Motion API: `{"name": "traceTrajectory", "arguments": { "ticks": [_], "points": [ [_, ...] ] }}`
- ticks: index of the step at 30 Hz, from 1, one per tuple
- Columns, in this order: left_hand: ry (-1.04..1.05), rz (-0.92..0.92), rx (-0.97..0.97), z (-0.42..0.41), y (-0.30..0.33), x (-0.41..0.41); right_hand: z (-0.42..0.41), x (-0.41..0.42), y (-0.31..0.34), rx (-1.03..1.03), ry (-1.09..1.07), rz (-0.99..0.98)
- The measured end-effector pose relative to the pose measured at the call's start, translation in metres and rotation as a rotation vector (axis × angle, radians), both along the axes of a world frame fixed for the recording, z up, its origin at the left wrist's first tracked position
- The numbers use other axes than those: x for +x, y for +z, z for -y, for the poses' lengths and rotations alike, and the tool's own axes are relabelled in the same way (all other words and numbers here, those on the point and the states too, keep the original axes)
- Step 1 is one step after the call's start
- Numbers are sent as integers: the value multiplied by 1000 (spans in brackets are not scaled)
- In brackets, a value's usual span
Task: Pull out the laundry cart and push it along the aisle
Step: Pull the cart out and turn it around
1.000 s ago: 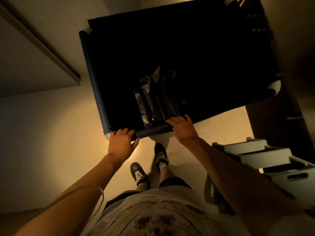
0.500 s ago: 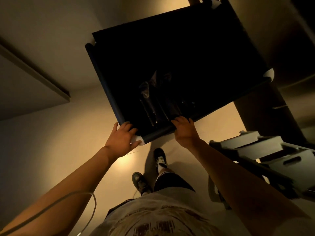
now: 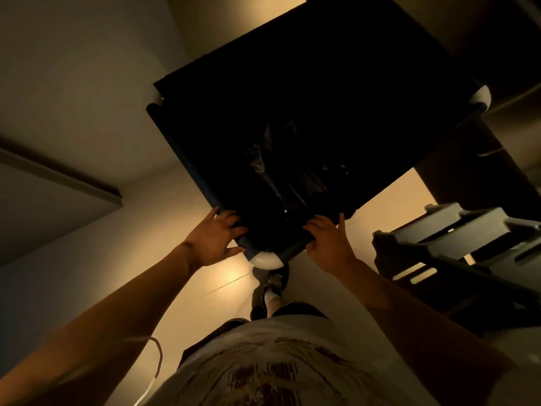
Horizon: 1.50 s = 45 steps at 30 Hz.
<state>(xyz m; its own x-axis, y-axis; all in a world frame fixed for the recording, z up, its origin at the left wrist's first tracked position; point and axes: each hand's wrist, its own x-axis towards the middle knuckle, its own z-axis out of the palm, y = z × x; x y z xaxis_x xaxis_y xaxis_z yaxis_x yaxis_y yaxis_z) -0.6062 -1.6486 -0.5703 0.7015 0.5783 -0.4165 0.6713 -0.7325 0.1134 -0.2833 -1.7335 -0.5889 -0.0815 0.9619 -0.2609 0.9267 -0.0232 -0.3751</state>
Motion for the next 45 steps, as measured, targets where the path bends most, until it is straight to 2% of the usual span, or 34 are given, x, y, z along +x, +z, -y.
{"name": "traceTrajectory", "arguments": {
  "ticks": [8,16,22,28,45],
  "points": [
    [-99,25,9,-47,-1,1,-19,-36,5,-123,-27,-46],
    [-193,0,25,-134,-6,-30,-38,-79,11,-160,-361,-159],
    [-218,1,2,-188,2,-57,-39,-149,16,-306,-557,-196],
    [-248,19,7,-231,4,-80,-37,-215,18,-231,-752,-193],
    [-214,25,-21,-260,-11,-90,-40,-234,23,-212,-794,-83]
  ]
}}
